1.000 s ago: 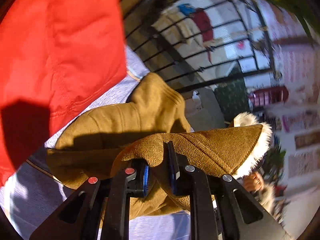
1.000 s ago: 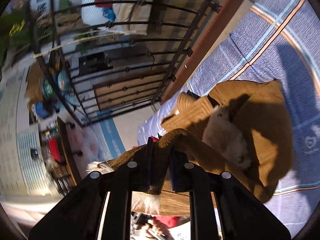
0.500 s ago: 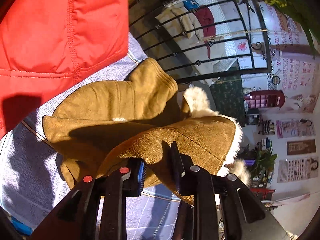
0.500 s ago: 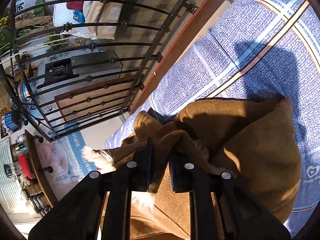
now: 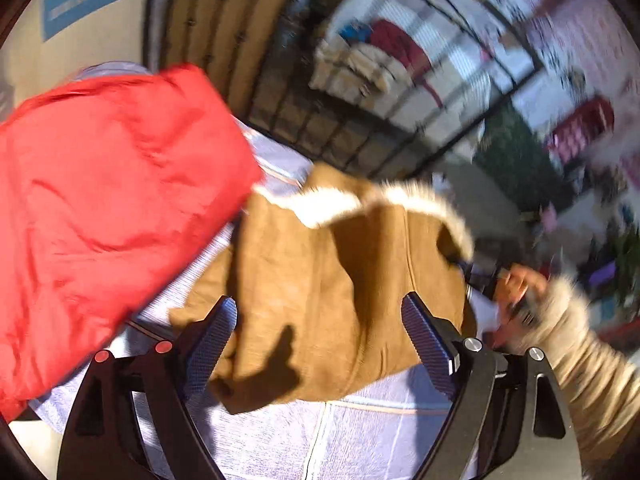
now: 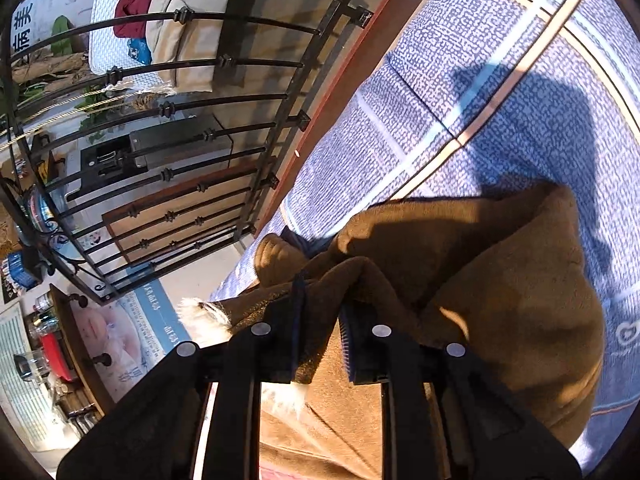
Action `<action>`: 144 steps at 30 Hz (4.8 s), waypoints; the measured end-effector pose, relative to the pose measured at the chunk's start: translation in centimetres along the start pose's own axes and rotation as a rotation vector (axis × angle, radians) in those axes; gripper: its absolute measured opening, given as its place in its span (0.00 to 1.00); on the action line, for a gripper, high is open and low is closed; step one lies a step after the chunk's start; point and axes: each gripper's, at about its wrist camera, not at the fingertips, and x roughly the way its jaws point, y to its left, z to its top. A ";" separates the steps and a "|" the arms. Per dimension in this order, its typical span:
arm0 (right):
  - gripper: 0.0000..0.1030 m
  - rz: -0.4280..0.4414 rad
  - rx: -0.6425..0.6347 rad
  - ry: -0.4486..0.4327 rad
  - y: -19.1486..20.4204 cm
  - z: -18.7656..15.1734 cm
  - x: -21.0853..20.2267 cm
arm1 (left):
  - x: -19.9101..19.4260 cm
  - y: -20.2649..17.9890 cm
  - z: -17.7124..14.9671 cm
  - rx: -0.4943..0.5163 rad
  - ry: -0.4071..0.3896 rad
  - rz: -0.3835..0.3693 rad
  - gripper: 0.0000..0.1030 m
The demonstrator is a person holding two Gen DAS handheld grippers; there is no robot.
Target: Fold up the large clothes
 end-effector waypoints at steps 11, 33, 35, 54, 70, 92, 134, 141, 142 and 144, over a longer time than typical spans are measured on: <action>0.76 0.146 0.013 -0.105 -1.8 1.8 -9.3 | 6.1 -0.9 -1.8 -0.013 0.074 0.104 0.80; 0.16 -0.570 -1.090 -0.123 2.6 -12.3 -3.2 | 7.8 4.6 -0.9 0.139 0.113 0.269 0.18; 0.15 -0.556 -1.066 -0.161 2.7 -12.0 -4.3 | 6.2 6.7 -0.2 0.055 0.069 0.254 0.17; 0.42 -0.612 -0.738 -0.166 -0.2 -7.0 -0.8 | 3.7 12.4 -1.6 -0.279 0.110 0.337 0.59; 0.83 -0.685 -1.236 -0.255 1.5 -20.8 -0.5 | 1.3 2.4 -1.6 0.027 -0.032 0.359 0.83; 0.96 -0.819 -1.051 -0.002 1.4 -11.9 7.7 | 15.7 3.5 0.4 -0.009 0.266 0.411 0.95; 0.96 -0.530 -0.837 -0.282 -6.0 -13.5 -5.7 | 2.7 14.6 -5.7 -0.406 0.109 0.172 0.94; 0.95 -0.412 -0.641 -0.184 -10.6 -9.0 -9.1 | 3.0 16.8 -7.5 -0.478 0.134 0.073 0.94; 0.95 -0.399 -0.638 -0.166 -10.8 -8.6 -9.1 | 3.1 16.9 -7.6 -0.481 0.137 0.061 0.94; 0.95 -0.359 -0.619 -0.141 -11.1 -8.0 -8.9 | 3.7 17.0 -7.7 -0.495 0.143 0.023 0.94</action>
